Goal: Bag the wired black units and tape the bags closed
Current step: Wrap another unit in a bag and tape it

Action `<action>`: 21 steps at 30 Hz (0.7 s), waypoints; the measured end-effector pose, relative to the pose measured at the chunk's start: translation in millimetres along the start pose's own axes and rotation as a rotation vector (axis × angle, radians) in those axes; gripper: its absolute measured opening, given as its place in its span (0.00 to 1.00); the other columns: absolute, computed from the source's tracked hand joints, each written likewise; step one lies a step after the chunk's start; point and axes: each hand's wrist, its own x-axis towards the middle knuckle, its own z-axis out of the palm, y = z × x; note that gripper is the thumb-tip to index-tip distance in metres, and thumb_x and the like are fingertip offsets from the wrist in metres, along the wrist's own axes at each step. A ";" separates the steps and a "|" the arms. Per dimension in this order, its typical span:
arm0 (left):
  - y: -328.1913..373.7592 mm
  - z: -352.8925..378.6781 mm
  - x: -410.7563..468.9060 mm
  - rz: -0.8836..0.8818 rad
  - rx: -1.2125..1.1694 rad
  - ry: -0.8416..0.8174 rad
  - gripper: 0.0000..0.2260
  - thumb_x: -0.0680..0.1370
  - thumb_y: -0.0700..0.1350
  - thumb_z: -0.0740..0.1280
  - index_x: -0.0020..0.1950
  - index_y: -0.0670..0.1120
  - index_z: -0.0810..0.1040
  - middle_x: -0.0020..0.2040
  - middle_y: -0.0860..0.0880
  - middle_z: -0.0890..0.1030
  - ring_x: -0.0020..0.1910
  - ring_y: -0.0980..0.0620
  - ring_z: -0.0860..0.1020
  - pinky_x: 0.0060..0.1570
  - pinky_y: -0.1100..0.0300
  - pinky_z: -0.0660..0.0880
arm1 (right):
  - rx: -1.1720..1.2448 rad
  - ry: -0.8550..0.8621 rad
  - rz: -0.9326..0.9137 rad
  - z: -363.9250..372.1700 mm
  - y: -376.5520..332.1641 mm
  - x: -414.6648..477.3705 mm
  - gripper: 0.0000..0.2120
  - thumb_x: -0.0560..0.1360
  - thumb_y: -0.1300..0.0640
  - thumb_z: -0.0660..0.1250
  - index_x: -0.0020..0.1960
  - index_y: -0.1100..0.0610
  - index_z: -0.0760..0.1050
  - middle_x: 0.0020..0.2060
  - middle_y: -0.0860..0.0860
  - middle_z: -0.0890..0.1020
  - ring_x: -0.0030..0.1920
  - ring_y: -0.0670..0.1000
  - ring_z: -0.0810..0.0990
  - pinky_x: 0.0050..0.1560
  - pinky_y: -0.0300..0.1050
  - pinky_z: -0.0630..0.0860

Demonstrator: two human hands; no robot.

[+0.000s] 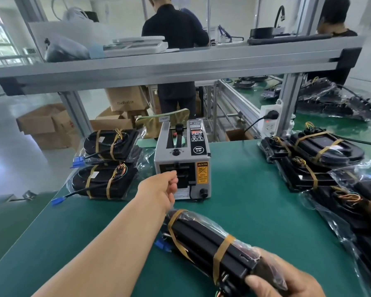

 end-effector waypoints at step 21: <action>-44.6 -39.5 -125.3 0.467 0.290 -0.418 0.11 0.71 0.46 0.72 0.29 0.48 0.76 0.29 0.51 0.71 0.26 0.55 0.66 0.27 0.67 0.67 | 0.010 0.017 0.000 7.7 -16.5 -14.5 0.18 0.68 0.62 0.77 0.52 0.43 0.84 0.46 0.44 0.87 0.48 0.46 0.85 0.49 0.35 0.78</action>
